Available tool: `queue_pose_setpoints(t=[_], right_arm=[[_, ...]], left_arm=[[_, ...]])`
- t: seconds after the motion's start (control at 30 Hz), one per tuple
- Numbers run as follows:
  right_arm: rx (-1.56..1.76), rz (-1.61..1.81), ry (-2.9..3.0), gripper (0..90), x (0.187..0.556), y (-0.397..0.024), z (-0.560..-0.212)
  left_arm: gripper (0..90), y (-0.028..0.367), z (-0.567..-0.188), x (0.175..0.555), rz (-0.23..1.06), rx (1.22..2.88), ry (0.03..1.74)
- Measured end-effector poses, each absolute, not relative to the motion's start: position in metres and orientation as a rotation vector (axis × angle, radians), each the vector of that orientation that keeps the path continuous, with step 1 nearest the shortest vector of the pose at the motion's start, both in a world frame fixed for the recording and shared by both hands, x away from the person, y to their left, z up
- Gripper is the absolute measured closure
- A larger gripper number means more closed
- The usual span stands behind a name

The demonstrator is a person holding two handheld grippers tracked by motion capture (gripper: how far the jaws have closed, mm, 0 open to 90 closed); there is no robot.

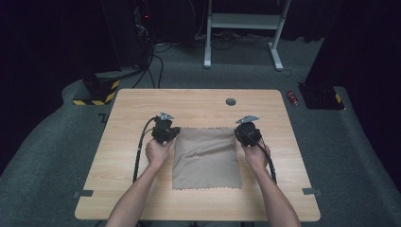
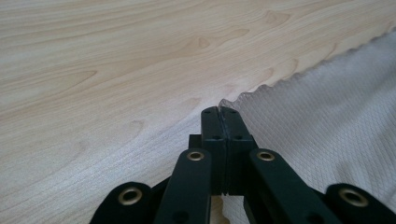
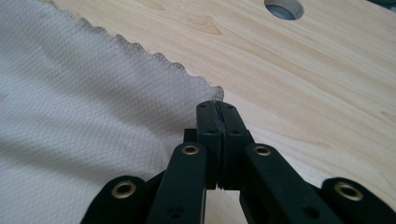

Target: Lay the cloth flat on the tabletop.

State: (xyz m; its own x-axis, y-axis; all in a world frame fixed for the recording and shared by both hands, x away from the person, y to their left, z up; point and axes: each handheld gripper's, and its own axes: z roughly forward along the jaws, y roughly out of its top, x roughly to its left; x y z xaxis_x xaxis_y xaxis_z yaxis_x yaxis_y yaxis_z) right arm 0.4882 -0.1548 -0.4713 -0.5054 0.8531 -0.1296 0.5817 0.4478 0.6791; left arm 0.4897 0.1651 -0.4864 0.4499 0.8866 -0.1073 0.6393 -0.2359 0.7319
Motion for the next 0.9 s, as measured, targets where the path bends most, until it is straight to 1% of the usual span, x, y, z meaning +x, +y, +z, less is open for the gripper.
queue_pose_setpoints(t=[0.13,0.3,0.37,0.43,0.5,0.57,0.63,0.7,0.77,0.9], right_arm=[[1.227,0.744,2.27,88.9,0.498,-0.15,-0.484],[1.288,0.761,2.26,88.4,0.506,-0.15,-0.493],[1.306,0.75,2.263,86.4,0.508,-0.149,-0.496],[1.323,0.743,2.265,81.3,0.509,-0.15,-0.498],[1.329,0.744,2.259,78.1,0.508,-0.152,-0.496],[1.34,0.768,2.242,75.4,0.505,-0.156,-0.493],[1.336,0.796,2.222,72.6,0.5,-0.16,-0.487],[1.328,0.82,2.214,71.6,0.495,-0.163,-0.481],[1.298,0.851,2.209,71.7,0.487,-0.166,-0.476],[1.245,0.878,2.239,75.9,0.471,-0.167,-0.474]], left_arm=[[89.6,0.163,-0.494,0.493,0.45,2.003,1.28],[89.5,0.163,-0.502,0.498,0.45,1.997,1.312],[88.4,0.162,-0.504,0.499,0.453,2.0,1.326],[81.5,0.161,-0.503,0.498,0.438,1.995,1.321],[74.9,0.16,-0.498,0.494,0.432,1.993,1.292],[67.9,0.158,-0.491,0.488,0.448,2.013,1.263],[62.1,0.157,-0.484,0.481,0.495,2.035,1.229],[58.1,0.158,-0.479,0.474,0.522,2.032,1.215],[55.1,0.16,-0.477,0.468,0.515,2.016,1.218],[51.5,0.165,-0.482,0.456,0.481,2.008,1.222]])
